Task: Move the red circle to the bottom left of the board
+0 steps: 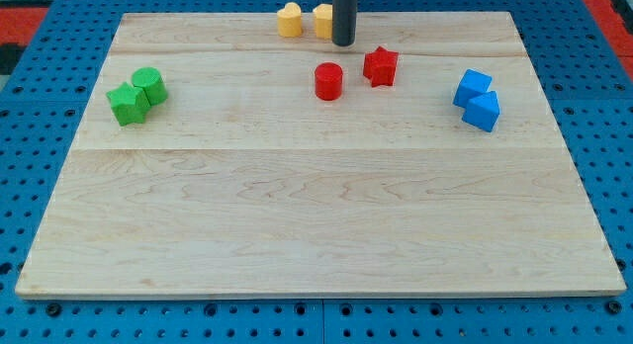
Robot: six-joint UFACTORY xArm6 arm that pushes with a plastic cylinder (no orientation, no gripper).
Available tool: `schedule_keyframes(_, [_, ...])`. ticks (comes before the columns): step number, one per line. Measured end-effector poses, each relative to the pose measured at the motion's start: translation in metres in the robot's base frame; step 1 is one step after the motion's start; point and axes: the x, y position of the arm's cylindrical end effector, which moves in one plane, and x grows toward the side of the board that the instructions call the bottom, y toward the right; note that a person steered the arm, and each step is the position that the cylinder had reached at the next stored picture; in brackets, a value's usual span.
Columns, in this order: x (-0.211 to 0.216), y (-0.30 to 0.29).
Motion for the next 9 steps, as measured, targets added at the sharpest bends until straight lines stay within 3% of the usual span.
schedule_keyframes(7, [0.2, -0.049])
schedule_keyframes(8, [0.221, -0.074])
schedule_keyframes(9, [0.203, -0.071])
